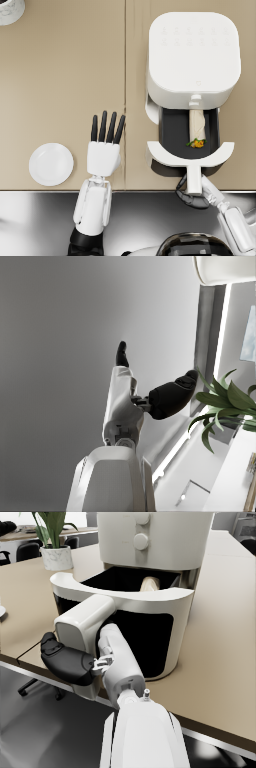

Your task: Pick up the chicken rolls and place it into the air fryer

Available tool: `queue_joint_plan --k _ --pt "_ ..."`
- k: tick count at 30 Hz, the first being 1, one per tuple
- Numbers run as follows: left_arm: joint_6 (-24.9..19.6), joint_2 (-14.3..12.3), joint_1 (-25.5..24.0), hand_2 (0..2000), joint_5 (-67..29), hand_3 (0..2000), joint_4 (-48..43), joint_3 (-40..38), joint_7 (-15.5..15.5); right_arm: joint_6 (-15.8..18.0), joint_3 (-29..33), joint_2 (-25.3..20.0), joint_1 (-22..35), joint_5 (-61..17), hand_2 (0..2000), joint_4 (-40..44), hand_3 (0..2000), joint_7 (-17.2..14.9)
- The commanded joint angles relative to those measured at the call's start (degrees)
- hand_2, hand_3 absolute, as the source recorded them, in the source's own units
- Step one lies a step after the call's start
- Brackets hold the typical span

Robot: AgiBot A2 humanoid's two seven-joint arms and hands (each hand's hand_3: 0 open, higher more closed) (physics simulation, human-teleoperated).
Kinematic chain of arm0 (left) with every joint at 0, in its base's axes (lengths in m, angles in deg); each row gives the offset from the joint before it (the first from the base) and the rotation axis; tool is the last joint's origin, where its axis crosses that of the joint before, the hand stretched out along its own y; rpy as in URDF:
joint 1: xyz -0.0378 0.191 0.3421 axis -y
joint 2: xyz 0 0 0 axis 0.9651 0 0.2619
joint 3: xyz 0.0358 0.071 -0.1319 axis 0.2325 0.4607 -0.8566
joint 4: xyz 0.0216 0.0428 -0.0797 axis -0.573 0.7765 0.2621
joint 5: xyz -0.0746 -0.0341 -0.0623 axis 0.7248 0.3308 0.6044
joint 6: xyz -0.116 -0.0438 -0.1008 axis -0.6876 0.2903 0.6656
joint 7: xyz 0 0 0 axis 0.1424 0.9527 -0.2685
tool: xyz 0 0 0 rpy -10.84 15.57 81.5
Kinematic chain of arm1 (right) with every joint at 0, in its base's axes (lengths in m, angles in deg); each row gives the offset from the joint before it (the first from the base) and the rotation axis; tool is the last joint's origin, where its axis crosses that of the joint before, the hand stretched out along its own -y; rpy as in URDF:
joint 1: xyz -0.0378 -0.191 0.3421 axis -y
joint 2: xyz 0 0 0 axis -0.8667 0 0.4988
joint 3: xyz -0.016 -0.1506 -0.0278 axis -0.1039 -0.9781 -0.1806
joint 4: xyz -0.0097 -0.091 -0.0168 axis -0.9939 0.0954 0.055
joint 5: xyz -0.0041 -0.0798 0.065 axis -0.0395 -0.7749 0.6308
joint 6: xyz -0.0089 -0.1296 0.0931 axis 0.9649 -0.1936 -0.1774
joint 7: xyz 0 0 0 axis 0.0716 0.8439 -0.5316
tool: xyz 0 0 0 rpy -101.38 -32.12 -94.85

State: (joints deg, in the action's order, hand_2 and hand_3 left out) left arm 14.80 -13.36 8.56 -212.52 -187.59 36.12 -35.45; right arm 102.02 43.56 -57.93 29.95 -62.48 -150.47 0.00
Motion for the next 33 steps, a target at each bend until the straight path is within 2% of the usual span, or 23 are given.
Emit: queue_joint_plan --k 1,6,10,14,17,25,29,33 --pt "0.0 0.0 -3.6 0 0.0 0 -6.7 -8.6 0.0 0.6 -19.7 -7.4 3.8 0.0 2000 -5.6 2000 -0.3" --pt "0.0 -0.4 -6.8 0 0.0 0 -9.2 -13.7 0.0 1.9 -12.7 -11.8 6.3 -0.2 2000 -3.7 2000 -0.7" --pt "0.0 -0.4 -7.1 0 0.0 0 -10.2 -16.9 0.0 5.2 -8.6 -14.3 9.1 -0.5 2000 -0.6 2000 -1.1" --pt "0.0 0.3 -6.6 0 0.0 0 -9.5 -17.2 0.0 4.9 -7.0 -15.8 14.6 -0.3 2000 4.5 2000 -0.5" --pt "0.0 0.8 -6.2 0 0.0 0 -8.9 -16.4 0.0 3.4 -8.9 -14.8 19.8 -0.2 2000 8.2 2000 -0.4" --pt "0.0 2.2 -3.9 0 0.0 0 -6.6 -15.2 0.0 0.0 -17.6 -8.1 33.2 -0.2 2000 18.6 2000 0.0" --pt "0.0 2.6 -3.0 0 0.0 0 -5.4 -14.3 0.0 0.0 -21.7 -7.0 39.4 -0.2 2000 24.2 2000 0.6" --pt "0.0 2.8 -1.7 0 0.0 0 -4.2 -12.7 0.0 -1.6 -26.5 -6.4 44.6 -0.1 2000 30.1 2000 1.4"
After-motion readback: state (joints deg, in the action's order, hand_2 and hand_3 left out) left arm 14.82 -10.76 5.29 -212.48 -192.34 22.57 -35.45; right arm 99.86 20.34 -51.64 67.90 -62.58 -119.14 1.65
